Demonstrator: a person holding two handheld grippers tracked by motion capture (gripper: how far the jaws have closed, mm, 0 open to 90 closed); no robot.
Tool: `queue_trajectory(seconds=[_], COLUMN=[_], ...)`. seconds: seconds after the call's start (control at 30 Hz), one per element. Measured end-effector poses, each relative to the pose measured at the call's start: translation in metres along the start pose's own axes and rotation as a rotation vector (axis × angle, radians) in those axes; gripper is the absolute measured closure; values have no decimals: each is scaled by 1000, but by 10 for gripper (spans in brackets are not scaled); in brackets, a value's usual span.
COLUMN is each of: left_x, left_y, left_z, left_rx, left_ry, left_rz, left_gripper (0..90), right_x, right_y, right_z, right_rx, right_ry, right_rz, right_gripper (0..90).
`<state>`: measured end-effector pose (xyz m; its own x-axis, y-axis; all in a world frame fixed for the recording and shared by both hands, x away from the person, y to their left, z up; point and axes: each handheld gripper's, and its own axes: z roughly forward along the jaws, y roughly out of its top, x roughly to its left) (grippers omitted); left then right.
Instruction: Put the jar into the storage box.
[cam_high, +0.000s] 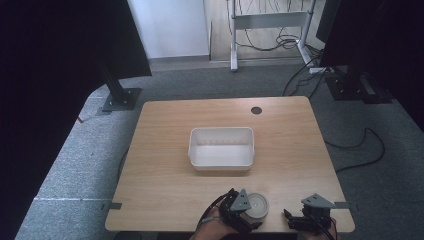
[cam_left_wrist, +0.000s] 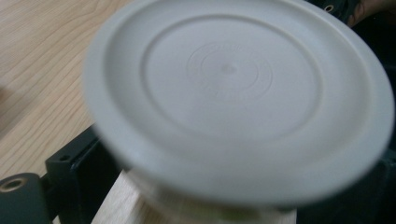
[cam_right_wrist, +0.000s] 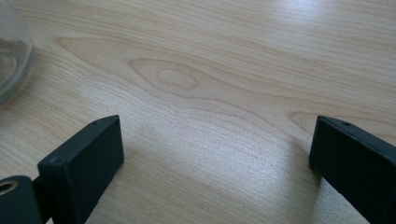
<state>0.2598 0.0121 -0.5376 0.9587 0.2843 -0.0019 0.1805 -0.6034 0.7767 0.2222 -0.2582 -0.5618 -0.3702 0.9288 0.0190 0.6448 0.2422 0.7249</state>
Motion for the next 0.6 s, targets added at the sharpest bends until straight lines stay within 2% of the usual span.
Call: queue_trajectory(seconds=[0.27, 0.4, 0.6], left_x=[0, -3, -2], left_y=[2, 3, 2], left_z=[8, 8, 5], left_rx=[-5, -9, -6], left_ry=[12, 36, 39], left_rz=[-12, -11, -26], left_gripper=[84, 96, 97], right_x=[0, 0, 0], right_y=[0, 0, 0], right_z=[0, 0, 0], right_rx=[0, 0, 0], right_ry=[0, 1, 1], right_rz=[-1, -1, -1], right_gripper=[27, 27, 27])
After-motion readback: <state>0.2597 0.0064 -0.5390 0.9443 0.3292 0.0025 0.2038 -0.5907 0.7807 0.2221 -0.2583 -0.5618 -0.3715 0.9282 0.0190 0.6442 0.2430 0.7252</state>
